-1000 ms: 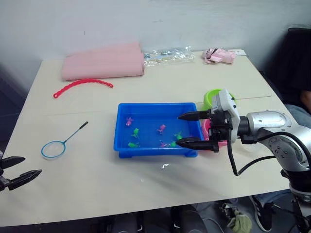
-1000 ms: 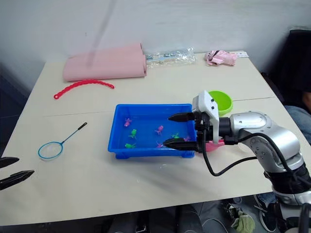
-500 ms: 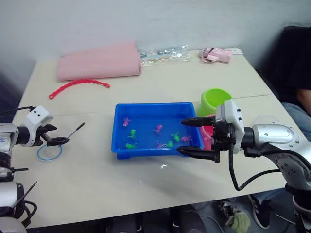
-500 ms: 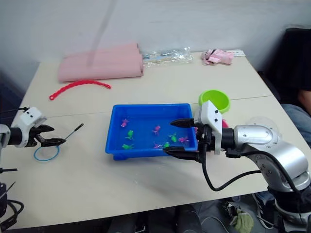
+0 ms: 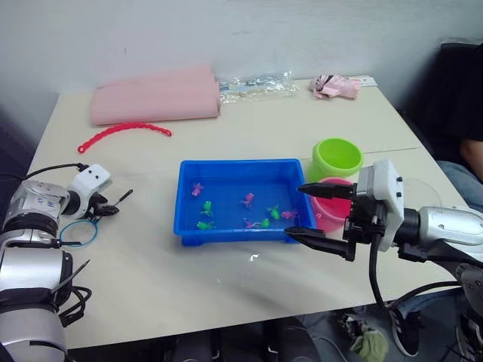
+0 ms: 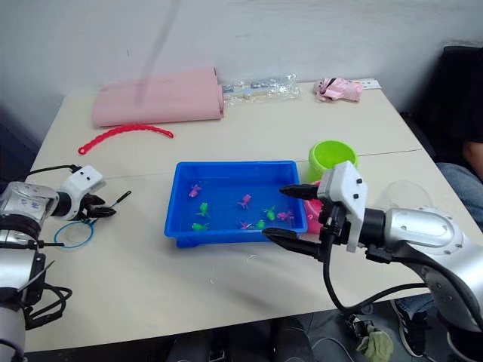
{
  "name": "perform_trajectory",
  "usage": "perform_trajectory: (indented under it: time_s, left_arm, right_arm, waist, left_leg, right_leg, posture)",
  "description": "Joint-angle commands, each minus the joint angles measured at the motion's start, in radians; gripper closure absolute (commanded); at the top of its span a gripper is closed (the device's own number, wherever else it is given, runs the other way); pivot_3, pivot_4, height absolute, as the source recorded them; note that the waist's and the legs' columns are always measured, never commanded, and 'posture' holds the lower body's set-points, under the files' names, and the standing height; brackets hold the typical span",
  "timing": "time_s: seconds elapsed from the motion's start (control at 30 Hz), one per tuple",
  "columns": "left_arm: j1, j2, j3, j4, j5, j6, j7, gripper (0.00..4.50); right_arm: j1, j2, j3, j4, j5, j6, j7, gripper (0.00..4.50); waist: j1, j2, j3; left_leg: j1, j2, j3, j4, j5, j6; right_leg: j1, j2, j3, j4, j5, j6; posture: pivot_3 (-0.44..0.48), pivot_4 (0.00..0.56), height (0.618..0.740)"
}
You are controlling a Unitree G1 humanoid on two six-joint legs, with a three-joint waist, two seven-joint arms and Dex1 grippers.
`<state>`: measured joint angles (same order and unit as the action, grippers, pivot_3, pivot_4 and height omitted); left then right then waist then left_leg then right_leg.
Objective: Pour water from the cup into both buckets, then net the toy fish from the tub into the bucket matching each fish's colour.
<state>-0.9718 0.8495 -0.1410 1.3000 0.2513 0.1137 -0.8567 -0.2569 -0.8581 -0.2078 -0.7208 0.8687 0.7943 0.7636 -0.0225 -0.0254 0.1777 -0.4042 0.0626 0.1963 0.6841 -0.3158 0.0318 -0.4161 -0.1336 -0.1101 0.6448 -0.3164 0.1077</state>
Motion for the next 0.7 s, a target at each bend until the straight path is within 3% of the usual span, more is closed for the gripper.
perform_trajectory:
  time_s: [0.03,0.1,0.23,0.33,0.5,0.7]
  left_arm:
    - [0.023,-0.012,0.013,0.035,0.003,0.049,0.029,3.83]
    - [0.024,-0.010,0.007,0.032,0.012,0.038,0.025,4.49]
    - [-0.032,0.006,0.045,0.000,-0.028,0.014,-0.028,4.49]
    - [-0.106,0.019,0.073,-0.071,-0.078,-0.031,-0.160,4.49]
    - [-0.145,0.003,0.088,-0.356,-0.187,-0.001,-0.431,4.49]
    - [-0.064,-0.047,0.042,-0.845,-0.314,0.154,-0.608,4.49]
  right_arm:
    - [0.004,-0.028,-0.058,-0.046,0.049,0.010,-0.021,0.00]
    - [0.007,-0.035,-0.064,-0.044,0.052,0.009,-0.018,0.00]
    - [0.001,-0.055,-0.071,-0.033,0.062,0.008,-0.007,0.00]
    - [-0.025,-0.074,-0.071,-0.006,0.079,0.015,0.011,0.00]
    - [-0.128,-0.122,-0.009,0.075,0.073,0.020,0.085,0.00]
    - [-0.303,-0.103,0.125,0.161,0.019,0.014,0.130,0.00]
  waist:
    - [-0.001,0.000,0.000]
    - [-0.002,0.001,0.000]
    - [-0.003,0.001,-0.001]
    - [0.003,-0.001,0.000]
    - [0.018,-0.007,0.002]
    - [0.013,-0.006,0.002]
  left_leg:
    - [0.001,0.000,0.000,0.000,0.000,0.000]
    - [0.002,0.000,0.000,0.000,0.000,0.000]
    - [0.002,0.001,0.000,0.000,0.001,0.000]
    - [0.001,0.001,0.000,0.000,0.001,0.000]
    - [-0.004,0.001,0.002,0.002,-0.001,0.001]
    - [-0.004,0.000,0.004,0.002,-0.001,0.001]
  right_leg:
    - [0.000,0.000,0.000,0.000,0.000,0.000]
    - [0.000,0.000,0.001,0.000,0.000,0.000]
    - [0.000,0.000,0.001,0.001,0.000,-0.001]
    - [-0.001,0.000,0.001,0.001,0.000,-0.001]
    - [-0.004,0.000,0.001,0.002,0.000,-0.001]
    - [-0.005,0.003,0.002,0.002,0.000,-0.001]
  posture:
    - [0.000,0.150,0.738]
    - [0.000,0.150,0.738]
    - [0.000,0.150,0.738]
    - [0.000,0.150,0.738]
    - [0.000,0.150,0.738]
    - [0.000,0.150,0.738]
